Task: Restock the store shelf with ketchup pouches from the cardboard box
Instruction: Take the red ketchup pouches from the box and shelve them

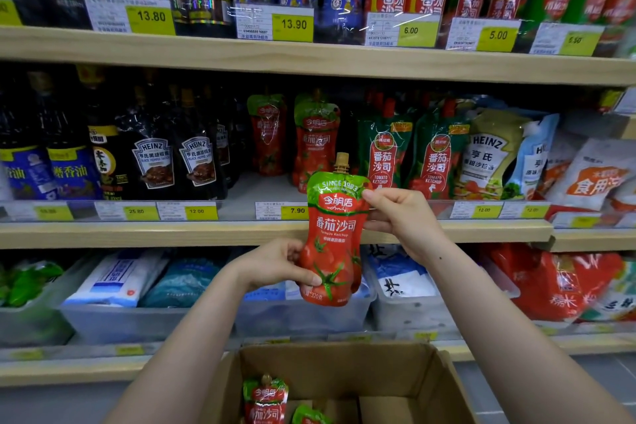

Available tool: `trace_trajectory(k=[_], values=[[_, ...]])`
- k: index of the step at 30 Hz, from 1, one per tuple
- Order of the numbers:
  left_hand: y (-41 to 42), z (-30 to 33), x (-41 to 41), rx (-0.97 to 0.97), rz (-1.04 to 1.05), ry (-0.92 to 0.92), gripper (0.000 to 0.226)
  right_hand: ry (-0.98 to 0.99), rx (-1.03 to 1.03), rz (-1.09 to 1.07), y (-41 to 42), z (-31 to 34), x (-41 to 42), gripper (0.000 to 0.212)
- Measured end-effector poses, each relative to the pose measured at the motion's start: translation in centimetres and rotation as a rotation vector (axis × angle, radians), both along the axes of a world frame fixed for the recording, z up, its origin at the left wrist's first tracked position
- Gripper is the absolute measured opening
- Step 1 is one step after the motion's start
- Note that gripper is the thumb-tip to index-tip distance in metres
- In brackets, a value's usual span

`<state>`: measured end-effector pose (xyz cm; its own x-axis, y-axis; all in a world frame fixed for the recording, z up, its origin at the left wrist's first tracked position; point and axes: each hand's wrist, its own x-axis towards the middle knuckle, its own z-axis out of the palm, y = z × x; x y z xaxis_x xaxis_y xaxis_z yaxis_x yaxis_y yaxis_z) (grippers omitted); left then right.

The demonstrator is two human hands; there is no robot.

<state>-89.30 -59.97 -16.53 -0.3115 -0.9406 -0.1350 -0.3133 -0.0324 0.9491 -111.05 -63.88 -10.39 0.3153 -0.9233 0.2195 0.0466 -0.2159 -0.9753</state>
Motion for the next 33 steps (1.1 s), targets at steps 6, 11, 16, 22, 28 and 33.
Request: trace_trajectory(k=[6, 11, 16, 22, 28, 33], values=[[-0.2, 0.0, -0.1, 0.001, -0.014, 0.013, 0.036, -0.047, 0.069, 0.033, -0.1, 0.0, 0.0, 0.017], [-0.6, 0.9, -0.3, -0.139, 0.058, 0.041, 0.032, 0.215, 0.008, 0.145, 0.6, -0.6, 0.4, 0.011], [-2.0, 3.2, -0.3, -0.378, 0.191, 0.166, 0.045, 0.139, -0.172, 0.057, 0.2, 0.5, 1.4, 0.012], [-4.2, 5.2, -0.2, -0.713, 0.523, 0.071, 0.053, 0.008, -0.362, -0.002, -1.6, 3.2, 3.8, 0.017], [-5.6, 4.8, 0.0, -0.754, 0.576, 0.043, 0.045, 0.046, -0.347, -0.014, -3.9, 3.1, 6.0, 0.019], [-6.8, 3.5, 0.4, -0.756, 0.58, -0.148, 0.032, 0.11, -0.266, -0.084, -5.7, 1.3, 6.6, 0.023]])
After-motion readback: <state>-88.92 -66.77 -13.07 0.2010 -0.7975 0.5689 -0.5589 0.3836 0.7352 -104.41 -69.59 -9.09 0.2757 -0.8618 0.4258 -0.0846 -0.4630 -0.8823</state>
